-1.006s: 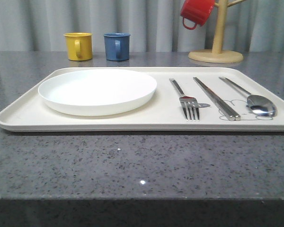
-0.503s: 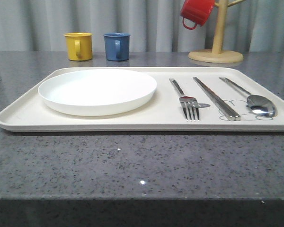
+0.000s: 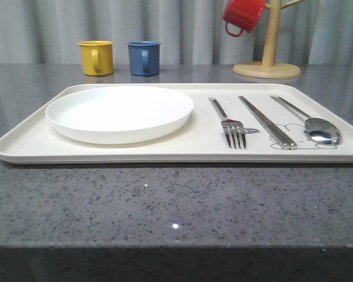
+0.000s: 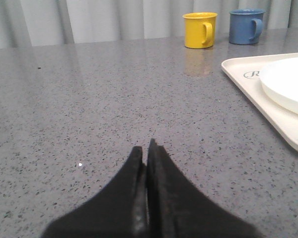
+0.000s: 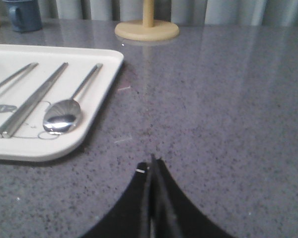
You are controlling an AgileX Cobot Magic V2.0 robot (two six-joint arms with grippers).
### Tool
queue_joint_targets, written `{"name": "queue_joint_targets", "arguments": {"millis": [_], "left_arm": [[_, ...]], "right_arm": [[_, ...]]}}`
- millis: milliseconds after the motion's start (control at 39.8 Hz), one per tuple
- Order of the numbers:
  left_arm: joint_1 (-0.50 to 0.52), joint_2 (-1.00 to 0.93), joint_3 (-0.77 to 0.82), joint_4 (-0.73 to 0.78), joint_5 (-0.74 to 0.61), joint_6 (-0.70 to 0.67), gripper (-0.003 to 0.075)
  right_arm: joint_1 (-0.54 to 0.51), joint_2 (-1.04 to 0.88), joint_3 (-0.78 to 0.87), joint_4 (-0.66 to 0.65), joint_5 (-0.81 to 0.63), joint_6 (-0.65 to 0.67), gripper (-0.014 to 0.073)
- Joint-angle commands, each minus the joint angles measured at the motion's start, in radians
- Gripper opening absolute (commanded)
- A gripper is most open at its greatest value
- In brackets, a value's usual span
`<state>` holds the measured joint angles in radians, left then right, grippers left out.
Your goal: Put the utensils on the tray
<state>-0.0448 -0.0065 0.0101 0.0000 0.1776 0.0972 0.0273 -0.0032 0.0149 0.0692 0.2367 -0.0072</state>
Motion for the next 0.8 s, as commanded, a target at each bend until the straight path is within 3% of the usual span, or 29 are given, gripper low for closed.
{"name": "queue_joint_targets", "arguments": {"millis": [0, 779], "left_arm": [[0.002, -0.021, -0.003, -0.014, -0.086, -0.005, -0.0018], [0.002, -0.021, -0.003, -0.014, -0.086, -0.005, -0.0018]], "right_arm": [[-0.017, -0.025, 0.012, 0.021, -0.078, -0.009, -0.0069], [-0.018, -0.024, 0.011, 0.021, -0.058, -0.009, -0.0069]]}}
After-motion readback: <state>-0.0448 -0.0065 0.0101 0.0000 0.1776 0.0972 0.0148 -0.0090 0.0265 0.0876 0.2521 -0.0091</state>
